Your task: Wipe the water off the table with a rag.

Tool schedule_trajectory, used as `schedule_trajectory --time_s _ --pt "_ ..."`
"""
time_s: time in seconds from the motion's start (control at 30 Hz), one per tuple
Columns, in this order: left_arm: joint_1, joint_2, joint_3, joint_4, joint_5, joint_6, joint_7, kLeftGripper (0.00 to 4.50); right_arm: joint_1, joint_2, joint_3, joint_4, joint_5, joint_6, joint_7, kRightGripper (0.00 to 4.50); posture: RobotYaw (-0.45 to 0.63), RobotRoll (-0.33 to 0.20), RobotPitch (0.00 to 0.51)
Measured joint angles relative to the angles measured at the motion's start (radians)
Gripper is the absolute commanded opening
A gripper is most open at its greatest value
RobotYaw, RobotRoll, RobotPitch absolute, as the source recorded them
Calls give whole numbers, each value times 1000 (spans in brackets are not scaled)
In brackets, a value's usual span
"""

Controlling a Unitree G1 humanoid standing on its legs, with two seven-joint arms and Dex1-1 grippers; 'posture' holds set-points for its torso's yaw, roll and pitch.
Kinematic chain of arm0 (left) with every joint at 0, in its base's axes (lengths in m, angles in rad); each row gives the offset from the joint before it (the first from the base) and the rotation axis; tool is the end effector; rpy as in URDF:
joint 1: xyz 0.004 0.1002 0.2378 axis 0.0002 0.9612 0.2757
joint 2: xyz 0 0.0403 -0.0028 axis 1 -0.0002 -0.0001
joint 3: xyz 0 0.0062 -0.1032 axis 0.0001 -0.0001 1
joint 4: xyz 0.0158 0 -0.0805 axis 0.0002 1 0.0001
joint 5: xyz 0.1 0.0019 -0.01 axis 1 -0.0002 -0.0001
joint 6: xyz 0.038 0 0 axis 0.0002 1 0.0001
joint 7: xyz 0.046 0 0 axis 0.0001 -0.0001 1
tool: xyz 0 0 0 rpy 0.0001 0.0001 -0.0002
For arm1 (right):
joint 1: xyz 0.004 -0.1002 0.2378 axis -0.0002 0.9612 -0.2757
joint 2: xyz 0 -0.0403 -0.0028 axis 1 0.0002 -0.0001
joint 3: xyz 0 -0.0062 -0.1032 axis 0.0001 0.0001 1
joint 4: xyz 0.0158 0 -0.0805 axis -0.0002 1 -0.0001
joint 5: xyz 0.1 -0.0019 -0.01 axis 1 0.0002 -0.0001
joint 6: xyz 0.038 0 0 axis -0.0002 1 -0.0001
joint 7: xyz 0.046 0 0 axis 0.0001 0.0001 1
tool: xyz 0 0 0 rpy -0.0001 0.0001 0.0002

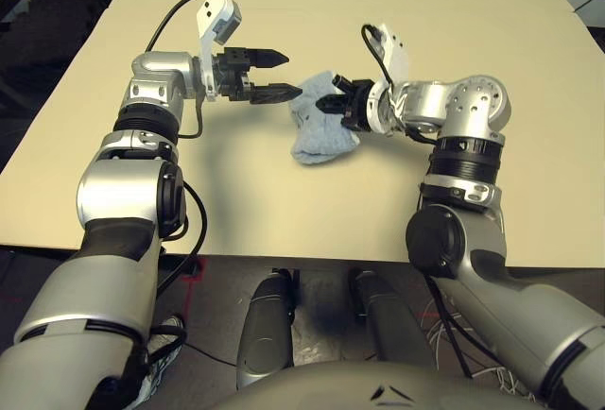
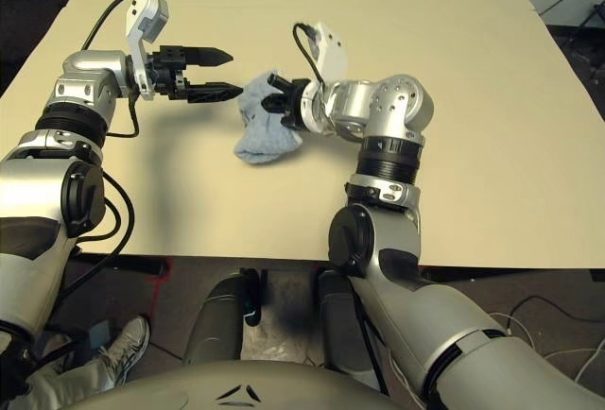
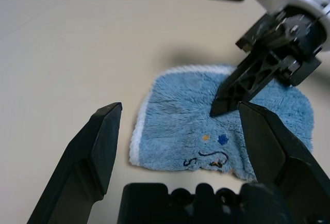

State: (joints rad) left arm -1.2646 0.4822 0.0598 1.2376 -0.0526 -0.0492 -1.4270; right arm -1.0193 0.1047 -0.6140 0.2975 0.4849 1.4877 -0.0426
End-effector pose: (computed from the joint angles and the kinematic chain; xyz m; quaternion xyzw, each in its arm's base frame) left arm 0.3717 0.2303 0.2288 0.1275 0.0338 -0.5712 0.8101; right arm 0.3182 -0.1131 0.1905 0.3058 0.3648 0.2552 0.8416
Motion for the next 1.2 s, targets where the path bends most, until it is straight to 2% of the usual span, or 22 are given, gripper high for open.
schedule_trajectory --time_s 0.2,0.47,0.57,0.67,0.83,0.97,1.03,1.2 --pt "2 -3 0 0 0 0 0 4500 53 -153 13 37 -16 -1 26 53 -34 0 211" --pt "3 -5 0 0 0 0 3 4500 79 -431 48 122 -35 -57 97 53 -48 0 204" --pt "3 -5 0 1 0 -1 11 4500 78 -477 47 137 -48 -86 98 53 -54 0 202" --pt "3 -8 0 1 0 -2 12 4500 58 -430 43 110 -43 -60 96 53 -56 0 201" --pt "1 -31 0 1 0 -3 16 4500 -6 -154 11 -77 27 94 70 53 -53 0 202" --pt "0 -29 0 1 0 -3 19 4500 -2 6 25 -143 93 107 15 53 -47 0 207" --pt "-1 -30 0 1 0 -4 19 4500 11 31 81 -155 125 108 -9 53 -38 0 209" --pt "0 -19 0 2 0 -4 18 4500 44 29 123 -167 141 108 -47 53 -28 0 214"
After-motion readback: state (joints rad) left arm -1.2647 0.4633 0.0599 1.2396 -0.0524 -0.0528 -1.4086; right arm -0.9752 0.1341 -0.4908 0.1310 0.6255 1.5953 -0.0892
